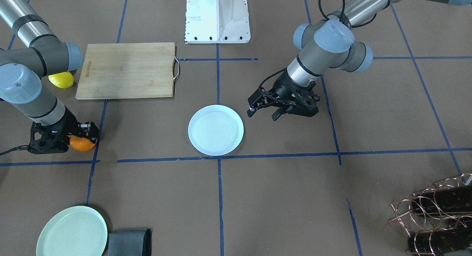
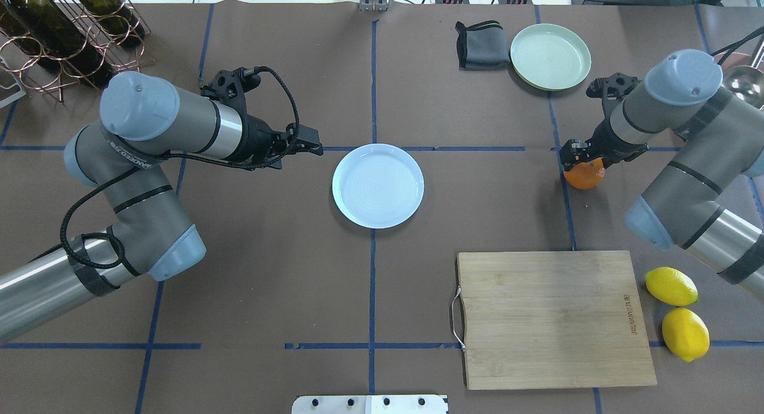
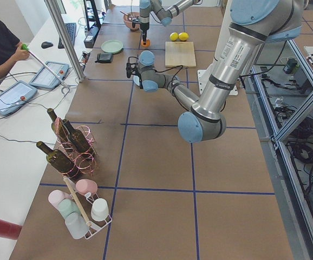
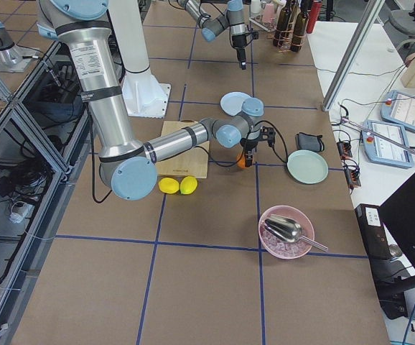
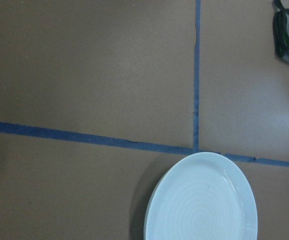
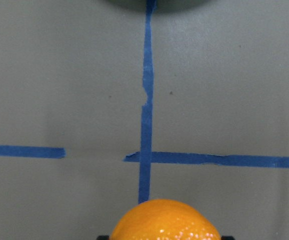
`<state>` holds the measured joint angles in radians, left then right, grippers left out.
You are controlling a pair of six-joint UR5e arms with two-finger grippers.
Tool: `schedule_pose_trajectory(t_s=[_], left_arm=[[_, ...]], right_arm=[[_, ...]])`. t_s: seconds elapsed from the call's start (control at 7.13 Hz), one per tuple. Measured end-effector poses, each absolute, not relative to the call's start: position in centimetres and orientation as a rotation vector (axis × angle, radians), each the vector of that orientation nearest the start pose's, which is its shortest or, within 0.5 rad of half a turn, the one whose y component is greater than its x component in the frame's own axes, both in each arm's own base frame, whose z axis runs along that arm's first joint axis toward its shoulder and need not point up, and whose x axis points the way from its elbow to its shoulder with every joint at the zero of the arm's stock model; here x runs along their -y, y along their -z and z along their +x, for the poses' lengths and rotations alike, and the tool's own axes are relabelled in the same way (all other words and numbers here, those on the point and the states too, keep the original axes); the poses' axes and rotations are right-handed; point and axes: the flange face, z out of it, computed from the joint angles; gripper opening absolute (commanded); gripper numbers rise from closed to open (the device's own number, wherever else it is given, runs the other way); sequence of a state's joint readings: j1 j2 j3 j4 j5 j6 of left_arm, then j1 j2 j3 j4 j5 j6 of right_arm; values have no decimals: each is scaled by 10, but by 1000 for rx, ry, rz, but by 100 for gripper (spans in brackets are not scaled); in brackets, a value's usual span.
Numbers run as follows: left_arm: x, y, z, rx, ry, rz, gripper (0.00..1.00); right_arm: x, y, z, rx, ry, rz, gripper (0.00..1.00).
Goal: Pick orange to plate
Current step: 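Release the plate with left gripper while right gripper grasps the orange, then carry the orange with the right gripper over the light blue plate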
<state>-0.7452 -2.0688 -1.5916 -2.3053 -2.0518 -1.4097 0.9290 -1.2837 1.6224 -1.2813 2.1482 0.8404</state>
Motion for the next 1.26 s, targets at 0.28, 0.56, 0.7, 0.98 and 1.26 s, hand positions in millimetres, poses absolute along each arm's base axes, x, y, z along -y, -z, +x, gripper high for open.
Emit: schedule_pose_trajectory(t_s=[0.28,0.56,0.7,0.98,1.26], left_arm=[[527,-306,358,-1232,56,295,100],[526,-367,300,-1115,-95,422,100],[528,-395,270,-1064,-117,450,100],[530,-431,225,-1012,-89,469,100],[530,-457,208,-967,-49,476,100]], right_arm=[[547,-390,-305,916,-28,96,0],[539,-312,-363,986,-105,84,0],[529,-279,-407,994,-146,94,0],[511,-231,-499,965,-179,128,0],[496,-192,-571,888,-168,138,9]])
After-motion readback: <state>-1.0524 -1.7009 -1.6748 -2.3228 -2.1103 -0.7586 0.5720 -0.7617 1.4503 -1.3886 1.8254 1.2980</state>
